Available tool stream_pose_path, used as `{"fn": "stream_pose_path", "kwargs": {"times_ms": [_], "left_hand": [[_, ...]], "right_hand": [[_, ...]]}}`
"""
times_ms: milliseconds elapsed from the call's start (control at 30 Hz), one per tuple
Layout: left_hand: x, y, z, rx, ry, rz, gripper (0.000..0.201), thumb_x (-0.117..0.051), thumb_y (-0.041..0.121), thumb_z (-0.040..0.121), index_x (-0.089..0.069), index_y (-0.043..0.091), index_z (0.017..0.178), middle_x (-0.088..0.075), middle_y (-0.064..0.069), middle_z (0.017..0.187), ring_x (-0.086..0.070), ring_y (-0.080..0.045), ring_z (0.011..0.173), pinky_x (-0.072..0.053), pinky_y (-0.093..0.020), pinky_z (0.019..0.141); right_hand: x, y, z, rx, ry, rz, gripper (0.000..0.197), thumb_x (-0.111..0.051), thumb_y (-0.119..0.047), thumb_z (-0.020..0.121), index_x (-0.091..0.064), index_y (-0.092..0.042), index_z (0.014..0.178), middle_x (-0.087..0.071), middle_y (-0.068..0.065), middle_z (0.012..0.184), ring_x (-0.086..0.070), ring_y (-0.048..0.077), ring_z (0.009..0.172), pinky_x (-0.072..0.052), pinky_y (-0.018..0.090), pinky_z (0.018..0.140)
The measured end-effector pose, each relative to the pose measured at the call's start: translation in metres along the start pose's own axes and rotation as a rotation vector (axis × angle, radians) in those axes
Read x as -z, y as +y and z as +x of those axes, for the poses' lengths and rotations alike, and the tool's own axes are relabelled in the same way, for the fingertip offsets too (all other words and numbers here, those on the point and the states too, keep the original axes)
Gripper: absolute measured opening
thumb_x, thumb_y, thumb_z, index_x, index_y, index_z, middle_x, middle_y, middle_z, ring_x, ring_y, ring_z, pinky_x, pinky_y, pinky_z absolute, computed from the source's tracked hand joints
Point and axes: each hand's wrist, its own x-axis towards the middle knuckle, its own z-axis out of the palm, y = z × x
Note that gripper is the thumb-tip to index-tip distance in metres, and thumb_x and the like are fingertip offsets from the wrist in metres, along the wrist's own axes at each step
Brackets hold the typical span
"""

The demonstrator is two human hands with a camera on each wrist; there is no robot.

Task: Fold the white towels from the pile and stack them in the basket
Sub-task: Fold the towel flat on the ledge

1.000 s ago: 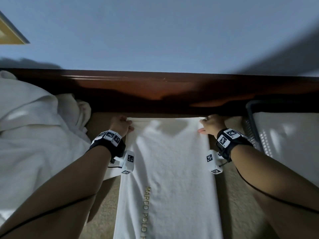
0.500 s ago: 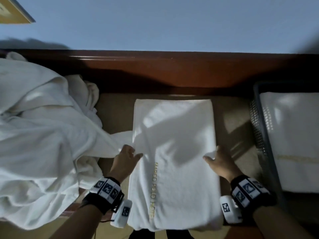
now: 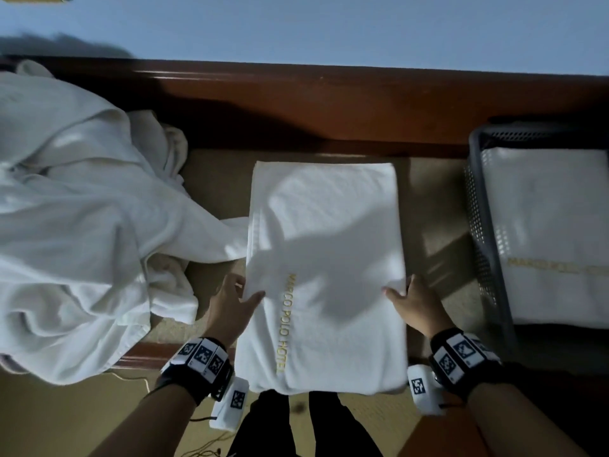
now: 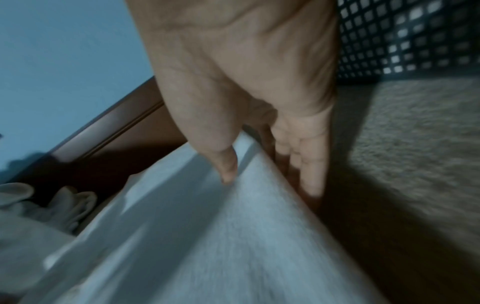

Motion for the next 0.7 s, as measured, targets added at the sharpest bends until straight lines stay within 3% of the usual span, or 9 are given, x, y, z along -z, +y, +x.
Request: {"fn": "stream_pose_path", "kwargs": {"times_ms": [67,133,267,367,433,500,700], "left_hand": [[-0.004,-0.011,-0.019,0.005,-0.034,0.061,0.029,-0.077,0.035,0.090,-0.059,0.017,0.103,-0.063,0.007,0.090,-0.059,-0.013,0.080,-0.042,-0.026,0.063],[-0.008,-0.025,-0.039,0.043,-0.083,0.073,0.028,-0.075,0.037,0.091,-0.057,0.019,0.103,-0.065,0.006,0.091,-0.062,-0.017,0.083,-0.046,-0.032,0.067],[-0.016,-0.054,-0.070,0.088,0.057,0.017,0.035,-0.078,0.030,0.088,-0.050,0.023,0.108,-0.062,0.003,0.096,-0.061,-0.022,0.086,-0.046,-0.037,0.073],[-0.024,-0.068,-0.087,0.059,0.032,0.056,0.017,-0.076,0.029,0.090,-0.061,0.022,0.094,-0.063,0.002,0.096,-0.063,-0.022,0.090,-0.044,-0.034,0.073],[-0.023,-0.074,-0.091,0.066,0.016,0.024,0.016,-0.078,0.028,0.089,-0.064,0.021,0.094,-0.067,0.003,0.091,-0.065,-0.019,0.087,-0.044,-0.031,0.068],[-0.017,-0.077,-0.093,0.079,0.032,-0.007,0.024,-0.082,0.027,0.086,-0.061,0.019,0.097,-0.068,0.003,0.086,-0.064,-0.016,0.081,-0.044,-0.028,0.064],[-0.015,-0.090,-0.105,0.015,-0.050,0.058,0.018,-0.080,0.032,0.087,-0.068,0.018,0.086,-0.069,0.005,0.080,-0.063,-0.015,0.077,-0.042,-0.025,0.062]], "right_hand": [[-0.009,0.018,-0.018,-0.013,-0.106,-0.061,0.056,-0.069,-0.043,0.096,-0.053,-0.002,0.132,-0.063,0.011,0.122,-0.060,0.026,0.114,-0.041,0.029,0.089],[-0.022,0.037,-0.033,-0.002,-0.128,-0.076,0.052,-0.070,-0.040,0.096,-0.055,-0.003,0.130,-0.065,0.010,0.120,-0.060,0.024,0.108,-0.042,0.030,0.087],[-0.038,0.062,-0.055,0.014,0.013,-0.022,0.049,-0.074,-0.032,0.094,-0.049,-0.006,0.127,-0.064,0.010,0.108,-0.061,0.025,0.094,-0.045,0.030,0.070],[-0.041,0.070,-0.067,0.066,0.115,0.040,0.041,-0.077,-0.028,0.093,-0.047,-0.011,0.117,-0.063,0.006,0.098,-0.062,0.018,0.082,-0.037,0.020,0.058],[-0.042,0.075,-0.068,0.106,0.127,0.013,0.032,-0.076,-0.029,0.093,-0.051,-0.012,0.105,-0.062,0.001,0.088,-0.057,0.010,0.075,-0.038,0.023,0.059],[-0.044,0.080,-0.068,0.116,0.114,-0.004,0.028,-0.074,-0.032,0.093,-0.054,-0.014,0.100,-0.062,0.000,0.085,-0.058,0.014,0.076,-0.041,0.031,0.064],[-0.064,0.107,-0.086,0.137,0.185,0.049,0.031,-0.077,-0.032,0.091,-0.056,-0.014,0.103,-0.064,0.000,0.083,-0.062,0.025,0.081,-0.045,0.033,0.073]]}}
